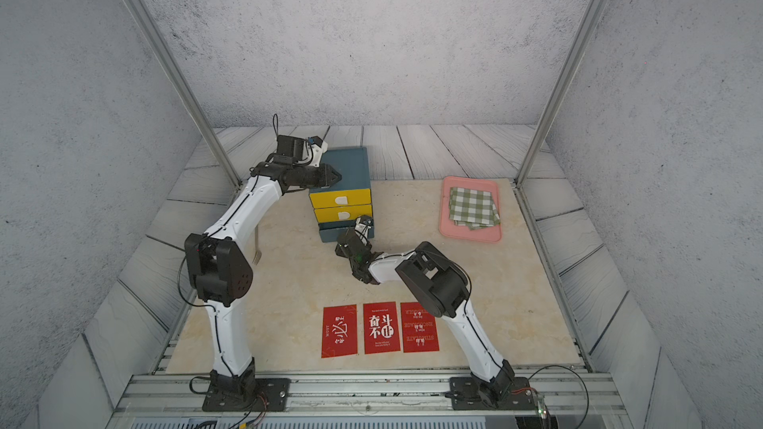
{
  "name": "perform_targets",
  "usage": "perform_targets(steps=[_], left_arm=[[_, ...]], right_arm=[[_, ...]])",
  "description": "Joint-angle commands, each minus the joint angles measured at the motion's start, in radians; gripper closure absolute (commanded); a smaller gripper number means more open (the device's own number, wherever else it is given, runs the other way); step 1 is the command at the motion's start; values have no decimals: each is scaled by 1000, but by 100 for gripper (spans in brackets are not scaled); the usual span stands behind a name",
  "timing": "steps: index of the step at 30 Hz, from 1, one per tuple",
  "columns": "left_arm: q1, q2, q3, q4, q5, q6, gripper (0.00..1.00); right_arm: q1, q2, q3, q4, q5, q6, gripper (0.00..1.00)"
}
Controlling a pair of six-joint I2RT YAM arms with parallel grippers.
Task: Take the postcards out of the drawer
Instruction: Close the drawer in the storage box.
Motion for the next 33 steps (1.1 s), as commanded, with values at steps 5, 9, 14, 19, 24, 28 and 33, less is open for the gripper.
perform_targets(steps=[5,9,14,19,24,28,33], left_arm=[[6,3,-42,-90,-7,6,74],[6,4,-44,-88,-6,6,74],[6,6,-44,-88,-2,5,74],[6,6,-44,-88,-2,5,74],[6,6,-50,-88,0,5,74],[6,3,-60,-85,-4,6,74],[6,2,-55,-81,-10,5,73]], right_arm=[[-16,52,43,20,-12,31,46],[-24,64,56,21,-19,41,49],[-39,81,75,22,-32,58,51],[-55,95,82,35,-48,80,52],[-70,105,86,57,-63,92,52],[-75,105,88,55,-76,90,52],[-73,92,63,58,-94,91,52]])
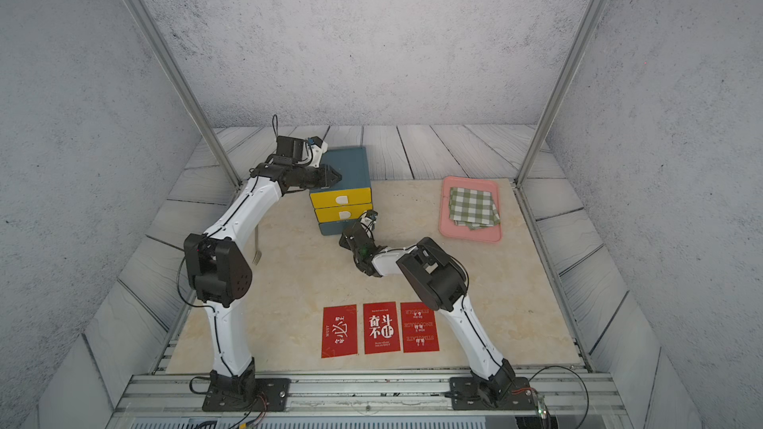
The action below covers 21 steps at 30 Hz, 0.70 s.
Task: Take the postcards out of the drawer
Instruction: Close the drawer in the storage box.
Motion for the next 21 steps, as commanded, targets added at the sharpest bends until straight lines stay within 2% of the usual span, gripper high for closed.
perform_targets(steps=[1,9,12,16,21], left_arm=[[5,10,-35,-104,-20,3,72],[11,12,-15,-95,-31,-18,58],[14,5,-13,-87,-34,-18,54],[20,-26,-17,-73,-47,-26,48],[26,-121,-52,-38,-68,-20,41]], right_arm=[[-9,23,-19,23,-16,7,51],[20,-70,-126,45,17,-36,47],[39,-130,-162,28,31,-100,47],[55,-256,-234,-23,53,-164,46],[56,-456,-399,-48,78,-227,46]])
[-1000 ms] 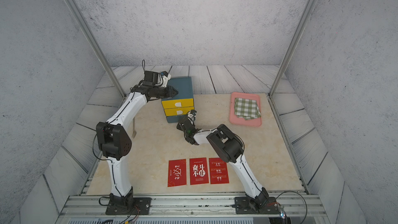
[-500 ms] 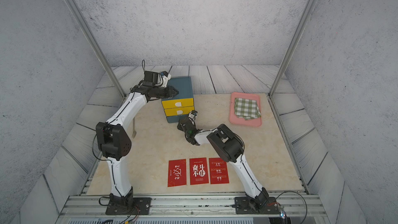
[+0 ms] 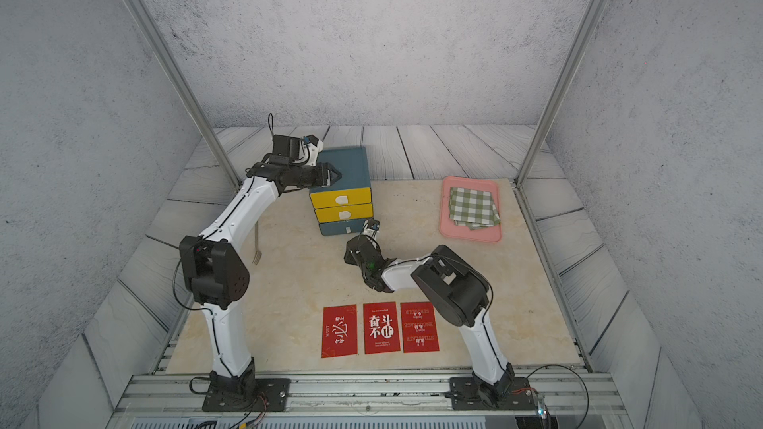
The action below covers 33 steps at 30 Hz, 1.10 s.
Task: Take the postcards out of the drawer
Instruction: Close the drawer in the storage box, then reset both arms
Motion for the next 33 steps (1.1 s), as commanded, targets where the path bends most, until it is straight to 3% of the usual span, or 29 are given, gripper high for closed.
perform_targets(steps=[1,3,4,5,9,13,16,21,24,27,29,32,33], left_arm=[[17,-109,-46,-32,-42,22,37],[28,-204,-122,-26,-93,59,30],[37,-268,-191,-10,-146,71,21],[46,-343,-282,32,-194,89,5],[78,-661,-719,327,-382,151,4],[105,-924,-1139,633,-553,300,4],[155,-991,-1332,774,-606,242,4],[192,-921,-1449,799,-666,288,4],[212,-859,-1498,887,-682,307,4],[253,-778,-1540,1022,-604,272,4],[265,-714,-1536,1075,-598,275,4],[285,-663,-1482,1052,-512,312,4],[293,-643,-1457,1021,-482,313,4]], right_arm=[[-5,-186,-72,-59,32,-100,45],[-5,-321,-118,-170,33,-181,41],[-5,-400,-145,-235,55,-228,39],[-5,-475,-174,-288,86,-279,36],[-54,-798,-284,-481,199,-473,28],[-265,-1091,-386,-597,129,-626,22],[-407,-1183,-469,-588,136,-776,10],[-625,-1146,-631,-398,10,-812,3],[-656,-1022,-735,-170,111,-806,1],[-678,-852,-775,17,56,-778,1],[-683,-782,-737,47,50,-799,1],[-695,-651,-721,243,48,-868,1],[-709,-615,-673,200,37,-844,1]])
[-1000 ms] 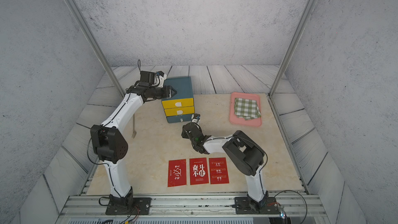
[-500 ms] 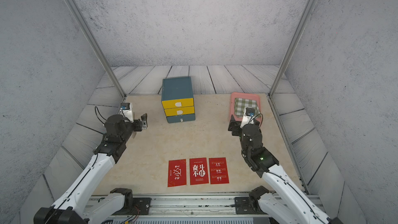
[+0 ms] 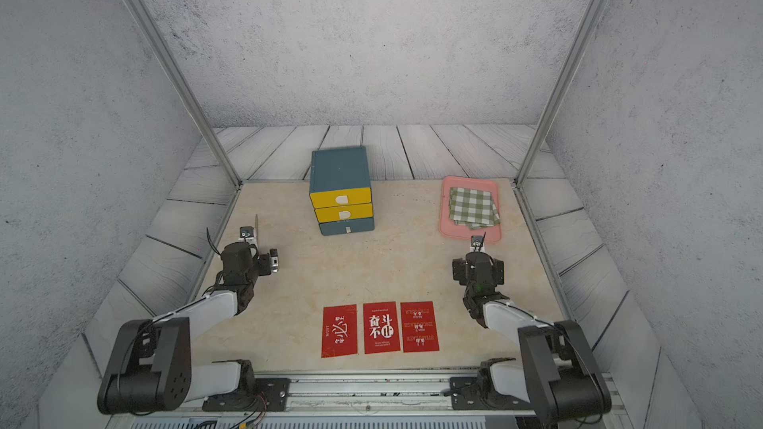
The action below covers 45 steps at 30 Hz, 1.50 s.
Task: Take the postcards out of the drawer
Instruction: Reset both arms
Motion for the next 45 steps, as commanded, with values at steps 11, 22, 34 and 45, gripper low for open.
perform_targets(steps=[11,22,34,45], left_arm=[[55,62,104,-13,153,50,4],[51,66,112,-15,263,72,4],[33,193,18,312,253,2,4],[34,183,12,309,251,4,4]], right_arm=[[-104,211,90,248,-155,37,1],[-105,211,87,246,-159,38,1],[-105,211,88,247,-159,37,1],[-106,211,88,246,-160,38,1]])
